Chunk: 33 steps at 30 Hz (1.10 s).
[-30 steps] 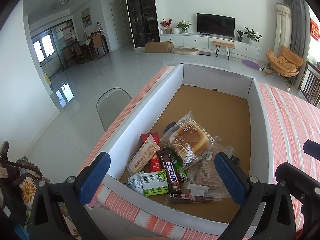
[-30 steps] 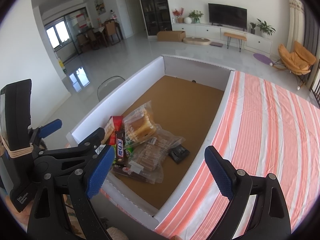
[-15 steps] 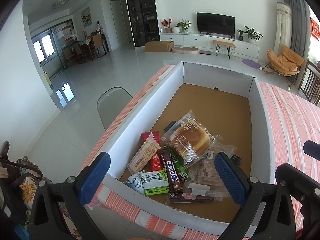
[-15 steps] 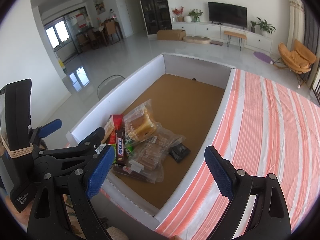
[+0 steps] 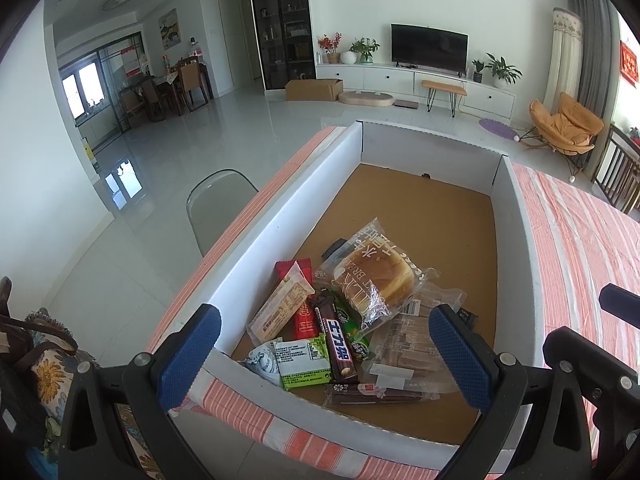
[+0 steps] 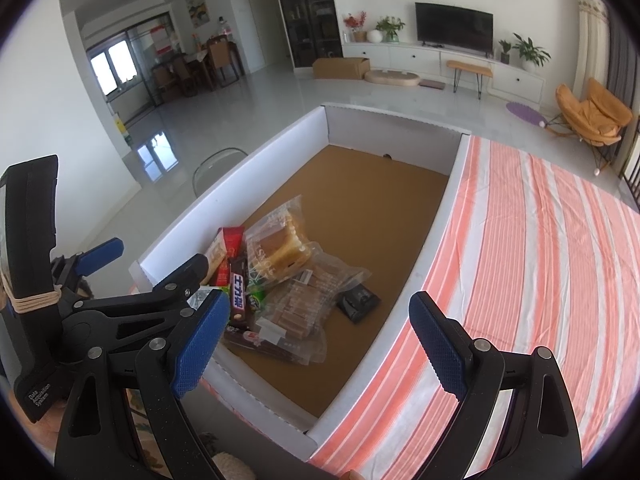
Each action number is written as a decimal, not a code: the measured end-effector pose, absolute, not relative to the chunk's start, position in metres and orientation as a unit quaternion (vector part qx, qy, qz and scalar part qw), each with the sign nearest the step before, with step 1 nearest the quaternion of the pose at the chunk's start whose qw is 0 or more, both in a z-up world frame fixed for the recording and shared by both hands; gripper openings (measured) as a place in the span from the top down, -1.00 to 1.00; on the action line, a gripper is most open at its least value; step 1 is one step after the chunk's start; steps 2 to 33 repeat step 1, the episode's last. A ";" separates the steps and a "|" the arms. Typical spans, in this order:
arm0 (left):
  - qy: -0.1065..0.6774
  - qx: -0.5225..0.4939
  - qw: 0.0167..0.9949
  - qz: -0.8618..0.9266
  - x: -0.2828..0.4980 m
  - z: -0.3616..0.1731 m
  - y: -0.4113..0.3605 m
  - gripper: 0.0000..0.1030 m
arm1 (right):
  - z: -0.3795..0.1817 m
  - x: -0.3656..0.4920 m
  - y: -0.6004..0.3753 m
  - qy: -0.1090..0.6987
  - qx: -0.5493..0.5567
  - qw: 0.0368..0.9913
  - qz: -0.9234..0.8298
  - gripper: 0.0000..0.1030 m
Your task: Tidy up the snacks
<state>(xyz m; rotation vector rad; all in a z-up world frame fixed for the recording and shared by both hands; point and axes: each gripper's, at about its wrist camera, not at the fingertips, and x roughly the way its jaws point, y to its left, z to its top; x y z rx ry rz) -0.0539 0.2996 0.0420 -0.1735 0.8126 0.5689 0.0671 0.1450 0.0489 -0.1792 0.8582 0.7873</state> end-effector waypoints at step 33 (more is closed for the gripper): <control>0.388 -0.081 0.876 0.274 -0.054 0.043 0.300 -0.99 | 0.048 0.067 0.145 0.405 -0.085 0.832 0.371 -0.81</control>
